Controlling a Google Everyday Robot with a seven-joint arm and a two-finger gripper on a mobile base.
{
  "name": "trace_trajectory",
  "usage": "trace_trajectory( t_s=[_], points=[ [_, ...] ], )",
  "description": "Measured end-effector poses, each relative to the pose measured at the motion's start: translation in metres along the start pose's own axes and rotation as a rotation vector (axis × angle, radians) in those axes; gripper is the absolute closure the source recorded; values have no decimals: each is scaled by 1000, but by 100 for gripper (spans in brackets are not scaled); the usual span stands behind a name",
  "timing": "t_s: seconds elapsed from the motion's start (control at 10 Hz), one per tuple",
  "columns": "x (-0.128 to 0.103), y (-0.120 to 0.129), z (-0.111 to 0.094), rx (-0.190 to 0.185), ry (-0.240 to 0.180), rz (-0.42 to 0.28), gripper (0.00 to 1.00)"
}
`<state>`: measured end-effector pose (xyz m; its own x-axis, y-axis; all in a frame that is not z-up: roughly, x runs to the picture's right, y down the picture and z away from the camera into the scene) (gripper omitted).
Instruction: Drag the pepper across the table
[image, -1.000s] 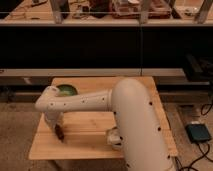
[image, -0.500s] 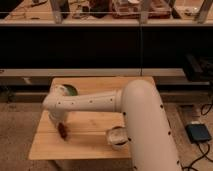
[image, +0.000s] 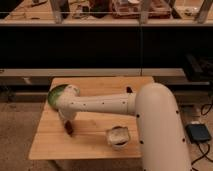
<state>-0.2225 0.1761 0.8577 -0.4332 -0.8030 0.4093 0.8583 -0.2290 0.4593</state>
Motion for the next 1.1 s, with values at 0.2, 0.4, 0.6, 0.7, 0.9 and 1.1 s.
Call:
trace_trajectory(
  t_s=[0.2, 0.4, 0.6, 0.7, 0.9, 1.1],
  points=[
    [-4, 24, -4, 5, 18, 23, 65],
    [-9, 48, -9, 11, 34, 50, 65],
    [-17, 70, -14, 17, 38, 80, 65],
    [-23, 87, -18, 19, 45, 103, 65],
    [-30, 109, -27, 14, 48, 132, 65],
    [-37, 129, -38, 19, 36, 167, 65]
  ],
)
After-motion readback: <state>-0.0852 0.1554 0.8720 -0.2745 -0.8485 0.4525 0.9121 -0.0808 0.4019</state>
